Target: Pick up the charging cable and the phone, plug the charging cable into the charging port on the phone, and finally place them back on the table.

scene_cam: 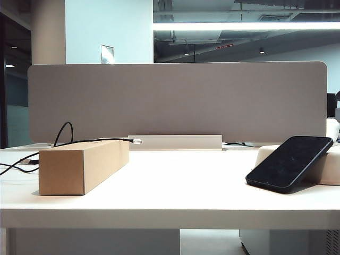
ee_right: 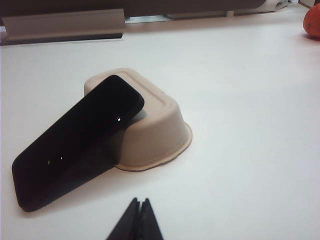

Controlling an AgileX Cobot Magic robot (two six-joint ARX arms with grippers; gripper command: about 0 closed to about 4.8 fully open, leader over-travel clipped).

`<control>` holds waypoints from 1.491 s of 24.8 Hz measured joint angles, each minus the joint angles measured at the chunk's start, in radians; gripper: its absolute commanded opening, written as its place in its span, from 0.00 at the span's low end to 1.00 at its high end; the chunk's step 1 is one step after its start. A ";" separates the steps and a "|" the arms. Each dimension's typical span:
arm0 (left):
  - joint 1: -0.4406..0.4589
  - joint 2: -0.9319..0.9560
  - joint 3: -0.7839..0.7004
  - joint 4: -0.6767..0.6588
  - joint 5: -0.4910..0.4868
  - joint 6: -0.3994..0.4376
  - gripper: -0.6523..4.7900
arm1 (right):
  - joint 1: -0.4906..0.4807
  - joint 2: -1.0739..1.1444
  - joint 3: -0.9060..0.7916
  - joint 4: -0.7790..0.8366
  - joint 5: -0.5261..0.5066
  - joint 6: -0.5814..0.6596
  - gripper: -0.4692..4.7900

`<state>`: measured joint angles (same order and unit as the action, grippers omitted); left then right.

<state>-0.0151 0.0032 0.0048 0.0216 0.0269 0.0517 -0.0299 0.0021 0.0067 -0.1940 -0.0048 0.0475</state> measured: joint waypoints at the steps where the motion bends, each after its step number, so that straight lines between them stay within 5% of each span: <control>1: 0.000 0.000 0.000 -0.003 0.015 0.000 0.11 | 0.003 0.000 0.000 0.001 0.000 -0.020 0.07; 19: -0.005 0.012 0.056 -0.001 0.130 -0.001 0.11 | 0.151 0.000 0.000 0.076 -0.018 -0.001 0.07; 27: -0.005 0.237 0.240 -0.006 0.130 -0.001 0.11 | 0.275 0.002 0.093 0.105 0.032 0.028 0.07; 37: -0.005 0.494 0.386 0.030 0.231 0.000 0.11 | 0.279 0.061 0.180 0.077 0.050 0.039 0.07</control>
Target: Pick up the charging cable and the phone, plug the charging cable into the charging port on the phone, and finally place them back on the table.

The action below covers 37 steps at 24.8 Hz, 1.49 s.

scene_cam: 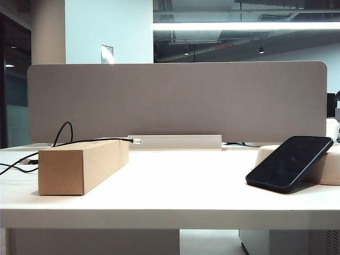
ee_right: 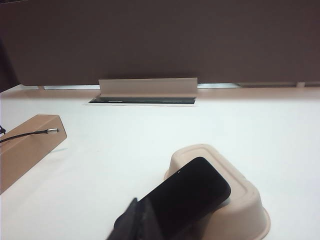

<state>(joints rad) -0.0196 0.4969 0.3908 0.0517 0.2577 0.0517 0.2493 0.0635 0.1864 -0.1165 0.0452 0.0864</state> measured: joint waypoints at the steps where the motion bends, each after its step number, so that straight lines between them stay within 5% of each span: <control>1: 0.000 0.024 0.014 0.000 0.008 0.000 0.11 | 0.000 0.019 0.013 -0.002 0.000 0.005 0.07; 6: 0.000 0.138 0.088 0.003 0.029 0.000 0.11 | 0.000 0.136 0.069 -0.002 0.000 0.050 0.12; 10: 0.000 0.256 0.177 0.006 0.031 0.000 0.11 | 0.000 0.290 0.130 -0.003 -0.023 0.096 0.38; 14: -0.016 0.377 0.271 0.004 0.031 0.000 0.11 | -0.001 0.462 0.175 0.026 -0.122 0.122 0.38; 19: -0.082 0.480 0.367 -0.016 0.038 0.051 0.11 | -0.013 0.609 0.182 0.113 -0.132 0.352 0.43; 25: -0.111 0.517 0.401 -0.066 0.037 0.091 0.11 | -0.048 0.735 0.182 0.111 -0.141 0.469 0.83; 30: -0.111 0.520 0.401 -0.076 0.038 0.115 0.11 | -0.111 0.852 0.182 0.126 -0.194 0.567 0.83; 37: -0.111 0.566 0.464 -0.207 0.041 0.181 0.12 | -0.165 1.131 0.182 0.372 -0.362 0.666 0.83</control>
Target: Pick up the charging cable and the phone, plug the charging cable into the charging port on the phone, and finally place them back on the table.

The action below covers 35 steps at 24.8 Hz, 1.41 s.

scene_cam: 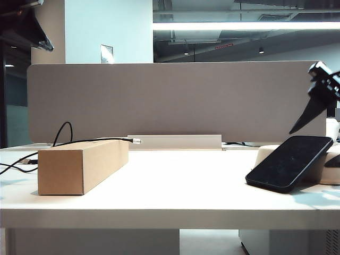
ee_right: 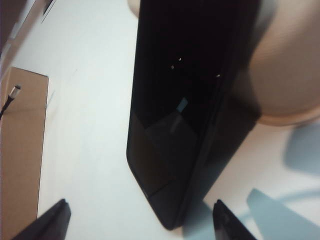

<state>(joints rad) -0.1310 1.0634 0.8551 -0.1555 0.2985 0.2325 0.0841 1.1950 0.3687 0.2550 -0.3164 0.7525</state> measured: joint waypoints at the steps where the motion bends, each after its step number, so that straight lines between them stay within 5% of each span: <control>1: 0.000 0.001 0.008 -0.001 0.001 0.000 0.12 | 0.001 0.025 0.000 0.027 -0.008 0.002 0.83; 21: -0.006 0.011 0.047 -0.037 0.012 0.000 0.12 | 0.001 0.472 0.091 0.436 -0.033 0.006 0.81; 23: -0.006 0.011 0.047 -0.037 0.012 0.000 0.12 | 0.001 0.483 0.097 0.444 -0.032 0.005 0.57; 29: -0.006 0.011 0.047 -0.038 0.012 0.000 0.12 | 0.003 0.489 0.095 0.454 -0.043 0.004 0.16; 31: -0.006 0.011 0.047 -0.039 0.012 0.000 0.12 | 0.003 0.487 0.100 0.471 -0.064 0.027 0.07; 35: -0.006 0.011 0.047 -0.040 0.013 0.000 0.12 | 0.000 0.489 0.100 0.477 -0.109 0.041 0.07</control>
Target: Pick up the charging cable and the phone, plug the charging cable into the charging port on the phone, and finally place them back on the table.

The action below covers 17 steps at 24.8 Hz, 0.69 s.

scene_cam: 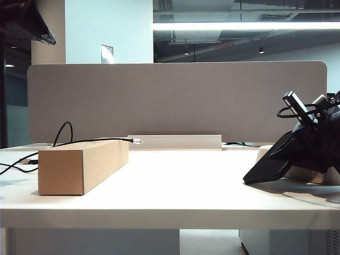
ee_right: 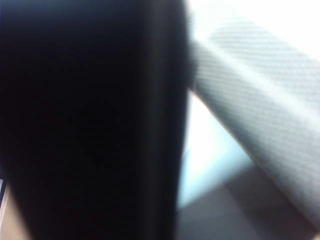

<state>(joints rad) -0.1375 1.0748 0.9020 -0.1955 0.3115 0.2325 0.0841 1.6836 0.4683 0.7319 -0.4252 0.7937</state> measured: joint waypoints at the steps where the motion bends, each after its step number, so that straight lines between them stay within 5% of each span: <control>1: 0.000 0.000 0.000 0.000 0.001 0.000 0.12 | -0.001 0.001 -0.001 0.001 -0.010 0.000 0.07; 9: -0.044 0.076 0.030 0.027 0.056 0.009 0.12 | 0.001 -0.146 -0.027 -0.134 -0.136 -0.026 0.07; 17: -0.165 0.331 0.270 -0.051 -0.044 0.169 0.12 | 0.003 -0.431 -0.024 -0.158 -0.180 -0.028 0.07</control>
<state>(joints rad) -0.3023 1.4055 1.1721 -0.2462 0.2676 0.4011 0.0872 1.2530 0.4438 0.5743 -0.6056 0.7654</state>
